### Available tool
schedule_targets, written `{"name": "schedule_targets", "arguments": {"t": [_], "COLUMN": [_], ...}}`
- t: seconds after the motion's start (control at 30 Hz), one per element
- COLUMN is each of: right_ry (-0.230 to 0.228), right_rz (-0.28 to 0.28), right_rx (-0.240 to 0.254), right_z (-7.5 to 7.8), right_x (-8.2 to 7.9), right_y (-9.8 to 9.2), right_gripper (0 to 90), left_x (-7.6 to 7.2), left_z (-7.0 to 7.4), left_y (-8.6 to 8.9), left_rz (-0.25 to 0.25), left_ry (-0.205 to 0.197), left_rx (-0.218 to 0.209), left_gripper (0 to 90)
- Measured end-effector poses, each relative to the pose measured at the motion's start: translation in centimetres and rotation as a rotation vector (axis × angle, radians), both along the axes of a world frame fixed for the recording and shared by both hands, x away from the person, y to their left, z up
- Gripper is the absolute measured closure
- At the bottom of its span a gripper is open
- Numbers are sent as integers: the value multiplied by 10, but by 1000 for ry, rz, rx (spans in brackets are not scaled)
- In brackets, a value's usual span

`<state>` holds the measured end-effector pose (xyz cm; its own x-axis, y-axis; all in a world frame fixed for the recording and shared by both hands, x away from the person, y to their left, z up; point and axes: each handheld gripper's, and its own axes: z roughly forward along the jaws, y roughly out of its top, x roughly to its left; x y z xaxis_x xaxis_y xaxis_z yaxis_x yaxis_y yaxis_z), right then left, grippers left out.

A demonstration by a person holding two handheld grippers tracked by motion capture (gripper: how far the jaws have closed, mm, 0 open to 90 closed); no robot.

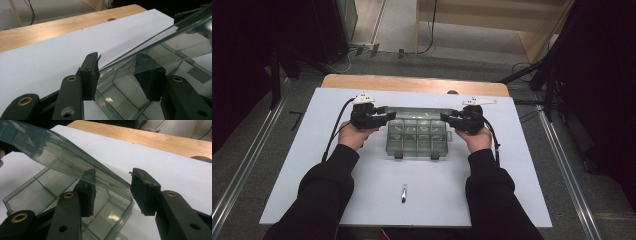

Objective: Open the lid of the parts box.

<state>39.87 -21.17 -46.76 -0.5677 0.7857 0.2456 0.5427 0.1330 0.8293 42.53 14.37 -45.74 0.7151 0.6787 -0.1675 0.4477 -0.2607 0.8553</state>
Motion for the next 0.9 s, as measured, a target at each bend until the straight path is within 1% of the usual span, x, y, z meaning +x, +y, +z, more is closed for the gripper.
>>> {"name": "schedule_targets", "arguments": {"t": [0.13, 0.23, 0.33, 0.4, 0.47, 0.5, 0.53, 0.6, 0.67, 0.77, 0.8, 0.87, 0.9], "right_ry": [-4, -9, -5, -6, -10, -18, -18, -22, -26, -30, -39, -39, -34], "right_rz": [3, -1, -1, -1, 0, 4, 5, 13, 15, 13, 16, 18, 21], "right_rx": [-4, 1, 17, 22, 21, 17, 21, 29, 31, 31, 32, 29, 29], "right_z": [1, 0, -1, -1, 0, 0, -1, -3, -5, -7, -9, -11, -11], "right_x": [2, 5, 7, 8, 9, 11, 12, 14, 16, 17, 20, 21, 22], "right_y": [0, 0, -1, -1, -1, 0, 0, 1, 2, 3, 4, 5, 6], "right_gripper": [564, 563, 563, 560, 557, 547, 542, 536, 532, 530, 519, 513, 513], "left_x": [0, 0, 2, 3, 4, 5, 6, 7, 9, 10, 10, 11, 11], "left_z": [0, 1, 3, 4, 4, 4, 4, 5, 5, 5, 4, 3, 3], "left_y": [-1, 0, 1, 0, -1, -2, -3, -3, -3, -5, -6, -7, -7], "left_rz": [8, 13, 17, 13, 12, 11, 13, 5, 10, 13, 18, 21, 28], "left_ry": [-12, -11, 0, -6, -4, -8, -8, 9, 13, 15, 9, 8, 10], "left_rx": [7, 7, -27, -20, -16, 2, 4, -10, -16, -20, -9, -8, -14], "left_gripper": [534, 533, 533, 533, 533, 534, 535, 535, 534, 535, 535, 535, 535]}}
